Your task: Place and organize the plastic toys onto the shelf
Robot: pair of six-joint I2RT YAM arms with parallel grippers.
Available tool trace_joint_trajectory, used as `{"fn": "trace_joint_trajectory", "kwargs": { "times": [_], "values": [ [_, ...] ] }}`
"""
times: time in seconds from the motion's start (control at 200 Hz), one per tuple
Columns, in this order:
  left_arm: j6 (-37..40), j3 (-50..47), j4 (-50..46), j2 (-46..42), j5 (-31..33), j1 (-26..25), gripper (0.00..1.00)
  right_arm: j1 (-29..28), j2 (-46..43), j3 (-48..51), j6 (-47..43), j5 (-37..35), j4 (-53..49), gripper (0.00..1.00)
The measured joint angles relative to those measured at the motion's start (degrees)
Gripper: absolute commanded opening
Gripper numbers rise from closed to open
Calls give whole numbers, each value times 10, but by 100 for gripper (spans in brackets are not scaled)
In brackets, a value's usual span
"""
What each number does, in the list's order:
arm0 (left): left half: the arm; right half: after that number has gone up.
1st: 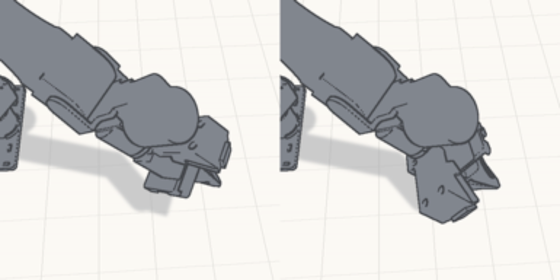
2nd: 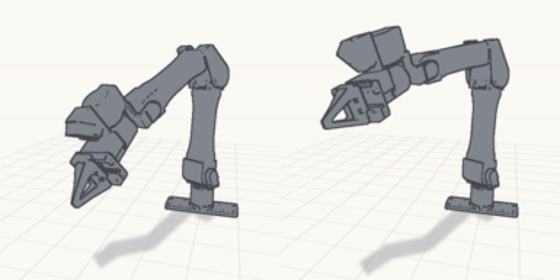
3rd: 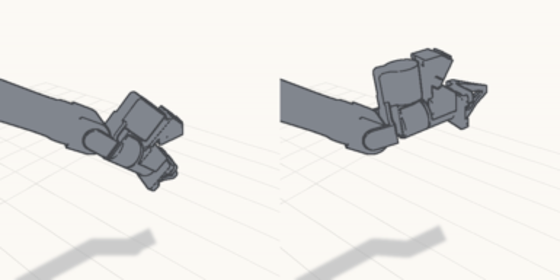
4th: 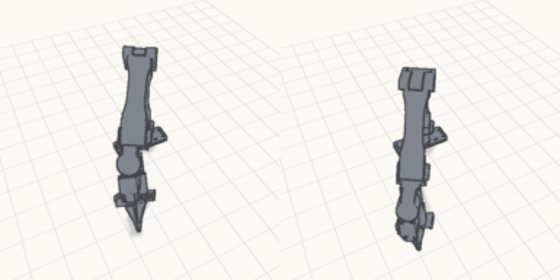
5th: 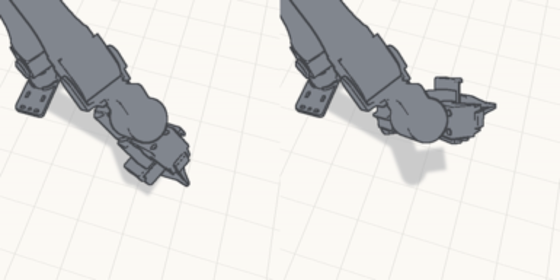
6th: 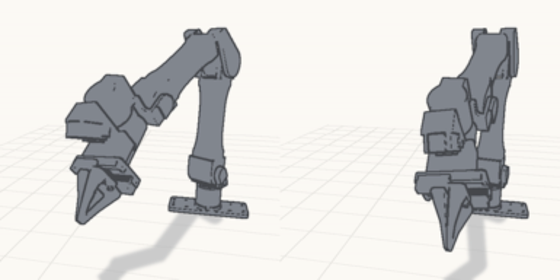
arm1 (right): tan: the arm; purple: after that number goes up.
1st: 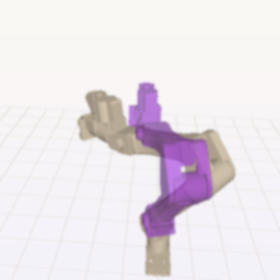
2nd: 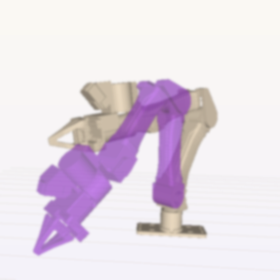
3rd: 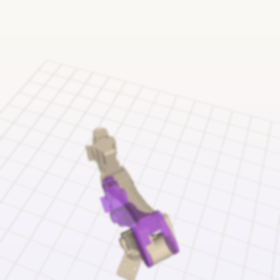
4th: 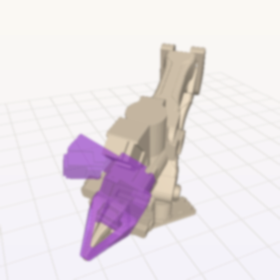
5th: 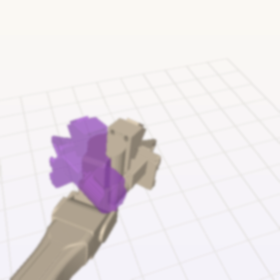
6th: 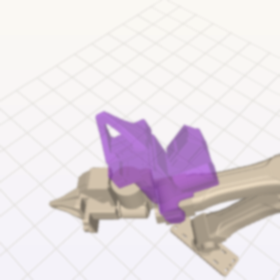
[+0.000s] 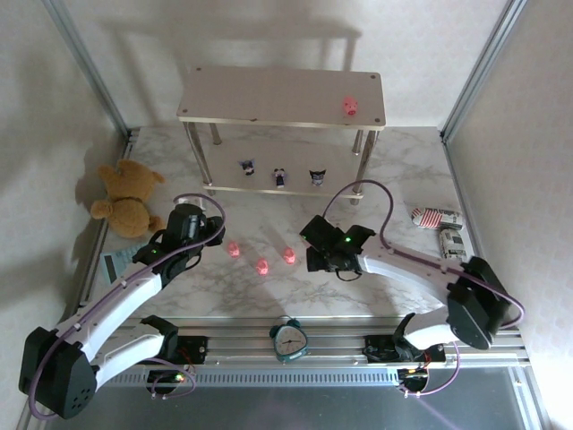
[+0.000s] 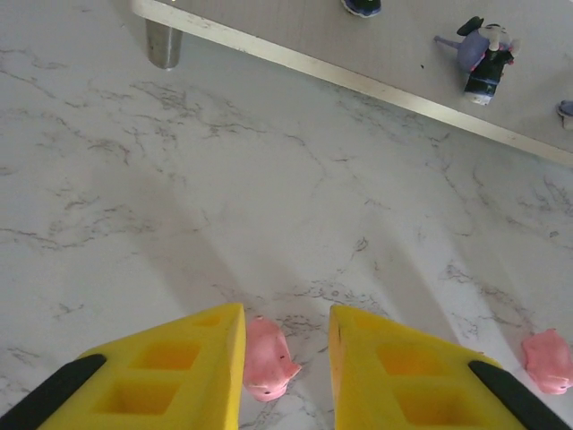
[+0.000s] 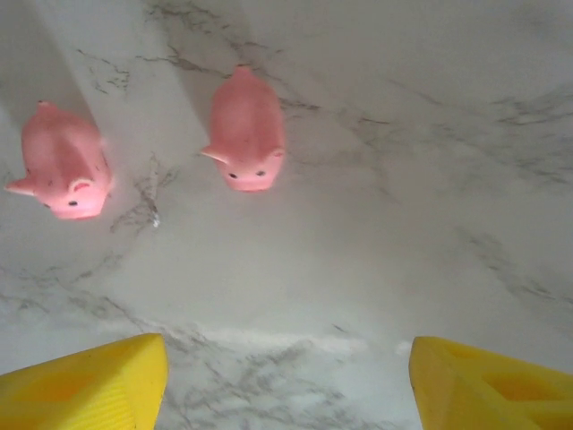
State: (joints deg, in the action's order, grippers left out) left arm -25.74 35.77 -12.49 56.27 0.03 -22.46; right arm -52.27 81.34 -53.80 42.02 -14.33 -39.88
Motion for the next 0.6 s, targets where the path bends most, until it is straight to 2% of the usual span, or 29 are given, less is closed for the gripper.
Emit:
{"fn": "trace_joint_trajectory", "kwargs": {
  "times": [0.315, 0.601],
  "values": [
    [0, 2, 2, 9, 0, 0, 31, 43, 97, 1, 8, 40, 103, 64],
    [7, 19, 4, 33, 2, 0, 30, 63, 162, -14, -5, 54, 123, 58]
  ]
}}
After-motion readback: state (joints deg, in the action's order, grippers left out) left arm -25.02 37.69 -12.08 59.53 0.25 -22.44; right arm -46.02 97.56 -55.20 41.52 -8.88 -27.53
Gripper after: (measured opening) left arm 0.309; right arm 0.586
